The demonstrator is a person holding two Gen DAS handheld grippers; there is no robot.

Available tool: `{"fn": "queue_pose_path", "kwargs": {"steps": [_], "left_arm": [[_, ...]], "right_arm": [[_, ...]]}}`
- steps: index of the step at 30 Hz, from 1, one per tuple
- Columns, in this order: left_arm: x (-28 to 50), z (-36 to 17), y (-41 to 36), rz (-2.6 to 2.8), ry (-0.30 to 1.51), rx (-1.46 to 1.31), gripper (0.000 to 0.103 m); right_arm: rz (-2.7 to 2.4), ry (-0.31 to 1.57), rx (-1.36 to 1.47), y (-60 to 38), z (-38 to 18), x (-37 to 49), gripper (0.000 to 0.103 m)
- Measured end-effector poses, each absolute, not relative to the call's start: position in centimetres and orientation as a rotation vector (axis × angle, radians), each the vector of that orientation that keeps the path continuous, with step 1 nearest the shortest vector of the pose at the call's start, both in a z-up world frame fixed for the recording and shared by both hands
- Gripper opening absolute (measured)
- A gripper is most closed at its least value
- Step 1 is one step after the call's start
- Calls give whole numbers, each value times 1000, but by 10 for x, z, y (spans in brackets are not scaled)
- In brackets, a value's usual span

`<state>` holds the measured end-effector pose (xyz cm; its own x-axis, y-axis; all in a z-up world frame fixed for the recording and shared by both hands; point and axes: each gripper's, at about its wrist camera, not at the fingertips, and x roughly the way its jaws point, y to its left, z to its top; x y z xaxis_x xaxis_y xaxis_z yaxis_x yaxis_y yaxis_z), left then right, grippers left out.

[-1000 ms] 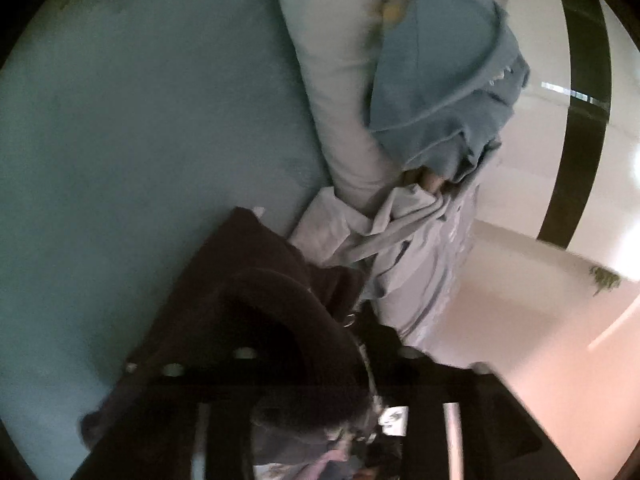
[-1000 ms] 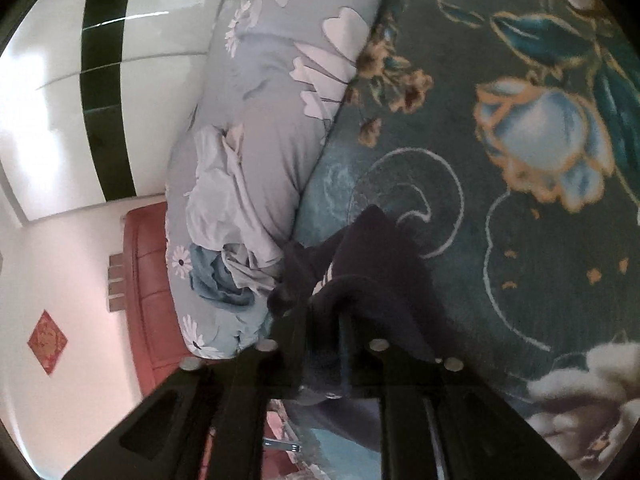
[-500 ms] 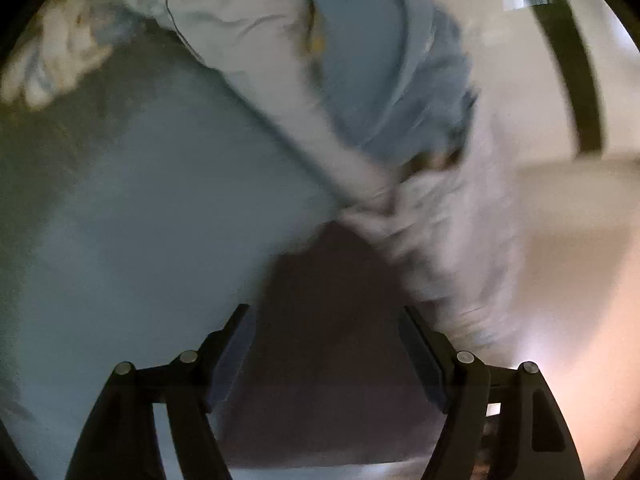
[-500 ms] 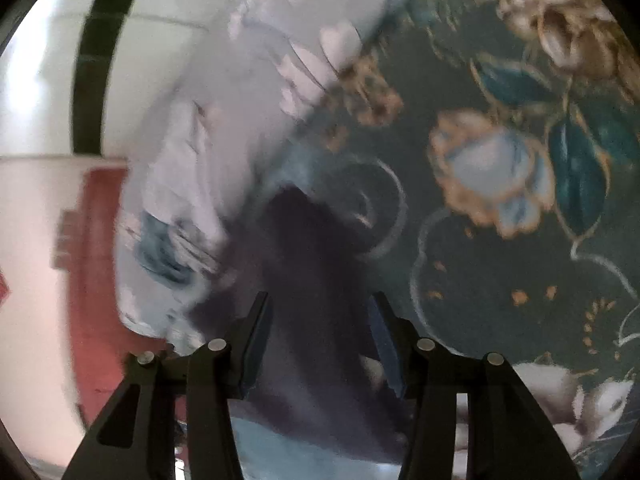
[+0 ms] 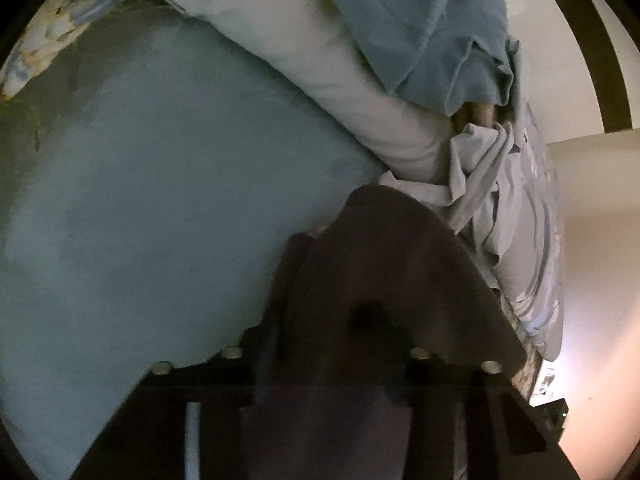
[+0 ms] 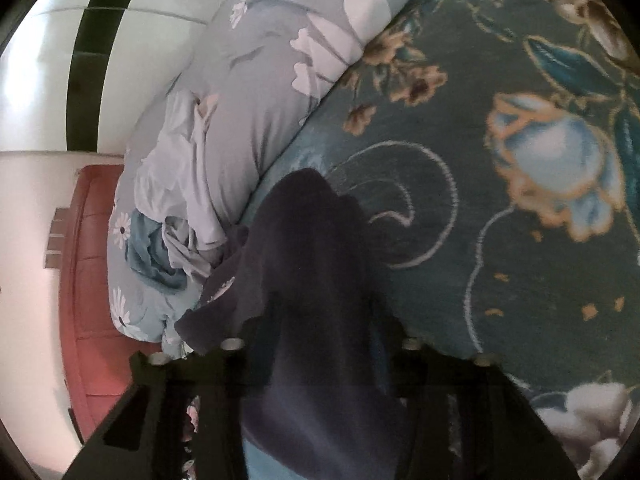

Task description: Fold clothes

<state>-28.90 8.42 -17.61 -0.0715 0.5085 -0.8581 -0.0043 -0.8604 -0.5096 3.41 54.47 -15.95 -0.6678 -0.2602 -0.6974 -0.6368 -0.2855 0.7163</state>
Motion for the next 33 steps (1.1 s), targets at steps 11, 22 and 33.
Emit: {"fn": "queue_pose_path", "kwargs": {"steps": [11,22,33], "left_arm": [[-289,-114,67,2086,-617,-1515,9],[-288,-175,67,2046,-578,-1751,12],[-272,-154,48,1864,-403,-1685,88]], "right_arm": [[2194,1542,-964,572,-115,54,8],[2059,1573,-1128,569,-167,47,11],[2247,1677,-1141,554,-166,80,80]]}}
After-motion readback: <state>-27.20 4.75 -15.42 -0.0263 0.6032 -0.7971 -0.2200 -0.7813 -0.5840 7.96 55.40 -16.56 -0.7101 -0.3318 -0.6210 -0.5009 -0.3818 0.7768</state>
